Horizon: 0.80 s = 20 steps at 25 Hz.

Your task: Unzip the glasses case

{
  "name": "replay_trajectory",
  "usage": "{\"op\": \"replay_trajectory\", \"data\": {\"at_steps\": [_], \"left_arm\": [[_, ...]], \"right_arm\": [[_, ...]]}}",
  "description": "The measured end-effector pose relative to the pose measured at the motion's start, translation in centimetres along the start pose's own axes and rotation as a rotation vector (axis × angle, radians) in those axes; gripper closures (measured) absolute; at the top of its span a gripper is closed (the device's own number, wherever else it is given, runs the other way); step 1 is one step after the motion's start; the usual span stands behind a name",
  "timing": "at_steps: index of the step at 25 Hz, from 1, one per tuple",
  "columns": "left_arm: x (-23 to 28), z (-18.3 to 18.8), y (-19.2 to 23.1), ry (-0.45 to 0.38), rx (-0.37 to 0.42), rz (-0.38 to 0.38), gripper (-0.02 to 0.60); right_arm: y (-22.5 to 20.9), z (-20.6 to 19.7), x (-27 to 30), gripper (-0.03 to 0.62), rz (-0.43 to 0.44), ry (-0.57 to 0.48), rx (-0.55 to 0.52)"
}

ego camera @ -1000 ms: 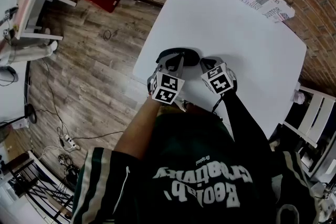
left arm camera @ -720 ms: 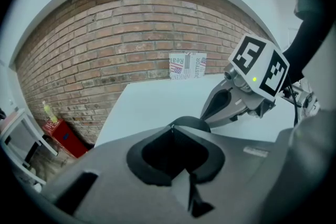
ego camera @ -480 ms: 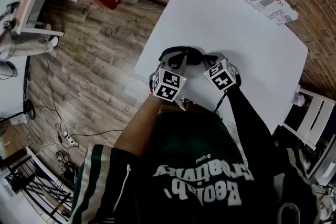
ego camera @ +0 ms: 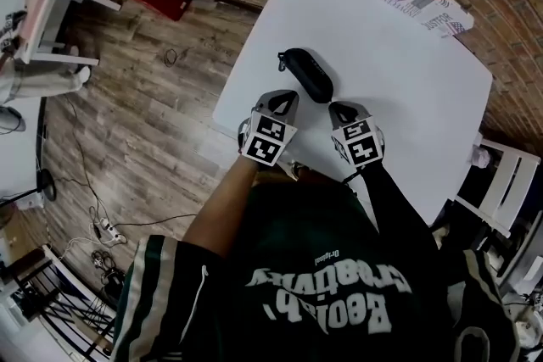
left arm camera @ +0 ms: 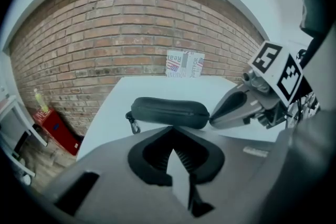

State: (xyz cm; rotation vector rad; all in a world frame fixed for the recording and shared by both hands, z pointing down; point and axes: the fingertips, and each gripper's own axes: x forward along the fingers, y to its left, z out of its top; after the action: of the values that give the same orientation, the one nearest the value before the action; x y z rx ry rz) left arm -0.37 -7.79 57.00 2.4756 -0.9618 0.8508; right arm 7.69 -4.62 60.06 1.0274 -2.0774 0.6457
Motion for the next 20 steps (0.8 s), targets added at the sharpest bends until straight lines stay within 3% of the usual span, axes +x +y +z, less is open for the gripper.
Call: {"op": "replay_trajectory", "data": {"at_steps": [9,15,20], "left_arm": [[-1.8,1.6,2.6,-0.026,-0.027,0.075,0.577],[-1.8,3.3,3.5,-0.052,-0.027,0.082,0.575],[-0.4,0.7,4.5,0.048,-0.001,0.109,0.567]], "right_arm": [[7.4,2.3,2.0,0.582,0.148,-0.010,-0.232],[9.6,2.5,3.7,0.582,0.165,0.042,-0.405],[9.6,2.5,4.2,0.580,0.161,0.062,-0.394]]}}
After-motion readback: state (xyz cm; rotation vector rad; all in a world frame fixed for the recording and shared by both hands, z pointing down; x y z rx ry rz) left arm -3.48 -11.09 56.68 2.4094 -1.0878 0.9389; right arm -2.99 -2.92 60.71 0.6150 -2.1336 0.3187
